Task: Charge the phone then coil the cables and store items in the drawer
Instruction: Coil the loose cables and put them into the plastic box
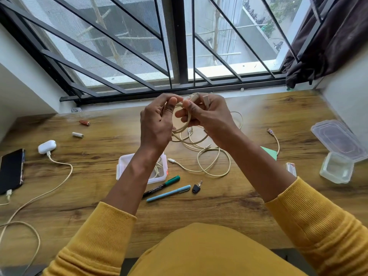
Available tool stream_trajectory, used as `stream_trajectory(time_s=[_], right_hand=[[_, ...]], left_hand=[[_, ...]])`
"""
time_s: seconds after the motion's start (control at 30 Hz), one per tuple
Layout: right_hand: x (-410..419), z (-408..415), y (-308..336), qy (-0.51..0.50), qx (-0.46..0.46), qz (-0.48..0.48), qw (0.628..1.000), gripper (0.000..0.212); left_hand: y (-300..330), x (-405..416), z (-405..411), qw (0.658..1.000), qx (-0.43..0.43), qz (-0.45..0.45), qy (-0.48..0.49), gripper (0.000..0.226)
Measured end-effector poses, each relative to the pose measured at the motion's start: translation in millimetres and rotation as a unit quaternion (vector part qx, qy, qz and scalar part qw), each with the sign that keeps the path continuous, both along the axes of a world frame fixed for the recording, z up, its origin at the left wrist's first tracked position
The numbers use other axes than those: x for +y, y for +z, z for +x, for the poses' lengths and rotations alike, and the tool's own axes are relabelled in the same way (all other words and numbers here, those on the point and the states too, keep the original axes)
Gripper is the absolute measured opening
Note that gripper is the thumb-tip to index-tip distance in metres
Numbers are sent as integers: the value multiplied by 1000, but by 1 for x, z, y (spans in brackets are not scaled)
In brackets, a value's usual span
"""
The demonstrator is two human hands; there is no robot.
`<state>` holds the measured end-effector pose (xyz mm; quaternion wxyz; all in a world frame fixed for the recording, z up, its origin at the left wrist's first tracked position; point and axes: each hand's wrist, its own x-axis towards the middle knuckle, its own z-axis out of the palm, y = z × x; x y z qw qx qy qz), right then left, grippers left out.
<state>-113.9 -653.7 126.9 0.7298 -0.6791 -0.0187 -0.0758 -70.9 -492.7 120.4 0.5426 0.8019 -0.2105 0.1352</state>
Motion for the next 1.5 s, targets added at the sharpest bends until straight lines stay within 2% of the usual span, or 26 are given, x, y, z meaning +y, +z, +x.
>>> stream_trajectory(time_s=[0.17, 0.3, 0.53, 0.67, 0.77, 0.87, 1.03, 1.1, 1.17, 1.2, 1.27, 1.3, 1.4, 1.5], right_hand=[[3, 1, 1, -82, -17, -53, 995, 25], [4, 2, 4, -105, 10, -25, 994, 29], [11, -1, 1, -106, 60, 36, 992, 32], [16, -2, 1, -96, 68, 41, 992, 32], [11, -1, 5, -55, 56, 28, 997, 28], [5, 3, 7, -17, 37, -6, 999, 28], [1, 7, 11, 13, 39, -73, 996, 47], [-4, 9, 11, -13, 59, -165, 984, 54], [-12, 11, 11, -45, 88, -290, 952, 67], [-17, 11, 11, -45, 107, -307, 944, 74], [-25, 10, 12, -13, 159, -224, 961, 81], [-28, 8, 13, 6, 184, -157, 970, 76], [-35, 4, 15, 53, 214, 18, 975, 44], [-32, 9, 11, 64, 182, 172, 966, 11]], left_hand=[[-3, 0, -7, 999, 9, 32, 6, 25], [-2, -3, -14, 999, 8, 53, 2, 25], [-5, -3, -16, 994, -39, 103, 6, 34], [-4, -3, -19, 992, -62, 107, 3, 22], [-5, 0, -17, 995, -42, 87, 3, 24], [-2, 4, -14, 996, -15, 84, -12, 20], [-1, 6, -10, 996, -28, 82, -32, 22], [-2, 8, -8, 997, -30, 70, -8, 23], [-4, 12, -6, 998, -29, 58, 20, 27], [-5, 13, -5, 998, -28, 51, 32, 28], [-6, 17, -1, 997, -30, 38, 55, 30], [-6, 18, 1, 997, -32, 33, 65, 33], [-9, 18, 4, 995, -34, 18, 90, 41], [-11, 15, 4, 995, -28, -2, 96, 42]])
